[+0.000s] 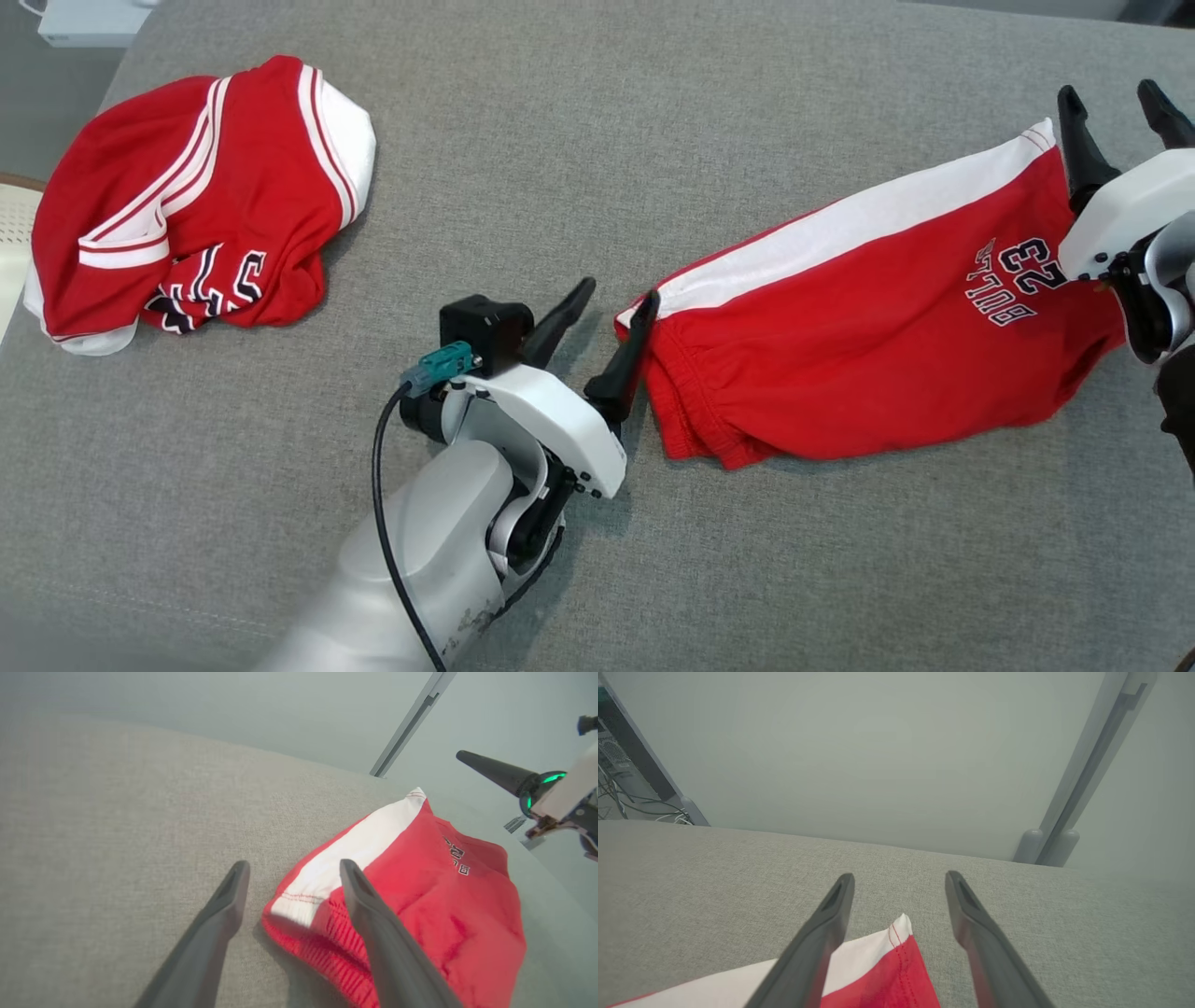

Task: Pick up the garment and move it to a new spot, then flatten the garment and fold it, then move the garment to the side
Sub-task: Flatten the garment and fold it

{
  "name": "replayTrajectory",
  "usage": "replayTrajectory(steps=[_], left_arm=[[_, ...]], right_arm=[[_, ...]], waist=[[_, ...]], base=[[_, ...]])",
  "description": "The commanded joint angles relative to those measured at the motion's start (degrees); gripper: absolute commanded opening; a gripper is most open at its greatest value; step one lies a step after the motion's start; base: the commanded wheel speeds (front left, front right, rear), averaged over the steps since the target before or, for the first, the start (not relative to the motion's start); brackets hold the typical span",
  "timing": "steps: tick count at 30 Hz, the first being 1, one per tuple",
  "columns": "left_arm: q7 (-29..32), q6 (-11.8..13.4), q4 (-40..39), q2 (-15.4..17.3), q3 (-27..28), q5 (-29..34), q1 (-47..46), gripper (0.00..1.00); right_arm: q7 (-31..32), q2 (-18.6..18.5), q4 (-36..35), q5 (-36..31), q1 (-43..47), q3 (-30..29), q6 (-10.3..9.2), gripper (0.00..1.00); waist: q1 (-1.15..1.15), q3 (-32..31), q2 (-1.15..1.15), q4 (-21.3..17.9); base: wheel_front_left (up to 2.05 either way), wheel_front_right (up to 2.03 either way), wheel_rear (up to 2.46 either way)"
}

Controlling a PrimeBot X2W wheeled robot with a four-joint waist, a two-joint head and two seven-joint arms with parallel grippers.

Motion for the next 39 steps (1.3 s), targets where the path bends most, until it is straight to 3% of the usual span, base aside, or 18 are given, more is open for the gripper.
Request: replayTrajectory(steps=[1,9,14,22,28,34,39], left_arm=[[-0.74,0.88,-2.35,0.76,3.14,1.94,-0.56,1.00],[-0.76,7.59,-14.21,0.75,15.12,19.74,10.53,1.00],[-0.76,10.56,-22.28,0.75,19.80,28.32,19.63,1.00],[-0.76,12.71,-29.63,0.75,21.89,32.66,30.08,1.00],[-0.76,12.22,-31.52,0.75,21.21,35.91,33.79,1.00],[-0.76,11.33,-32.63,0.75,19.69,37.44,34.31,1.00],[-0.76,10.89,-32.81,0.75,18.40,37.96,33.61,1.00]], right_arm=[[-0.81,0.24,-2.79,0.02,2.49,-0.05,-0.01,1.00],[-0.82,1.14,-14.41,-4.19,12.12,-6.26,-0.01,1.00],[-0.82,3.21,-18.76,-7.68,19.21,-10.82,-0.01,1.00],[-0.83,6.03,-21.34,-8.57,29.75,-19.09,-0.01,1.00],[-0.83,8.24,-16.16,-2.34,33.58,-26.64,-0.01,1.00],[1.00,6.58,-7.79,3.72,29.50,-30.70,-0.01,1.00],[3.43,3.84,-1.03,4.53,24.99,-33.14,-0.01,1.00]], waist=[[0.00,-0.54,0.00,-0.63],[0.00,-4.52,0.00,-3.19],[0.00,-8.39,0.00,-3.83],[0.00,-14.00,0.00,-1.60],[0.00,-15.64,0.00,1.29],[0.00,-14.34,0.00,4.10],[0.00,-12.95,0.00,5.85]], base=[[0.00,0.00,0.00],[0.00,0.00,0.00],[0.00,0.00,0.00],[0.00,0.00,0.00],[0.00,0.00,0.00],[0.00,0.00,0.00],[0.00,0.00,0.00]])
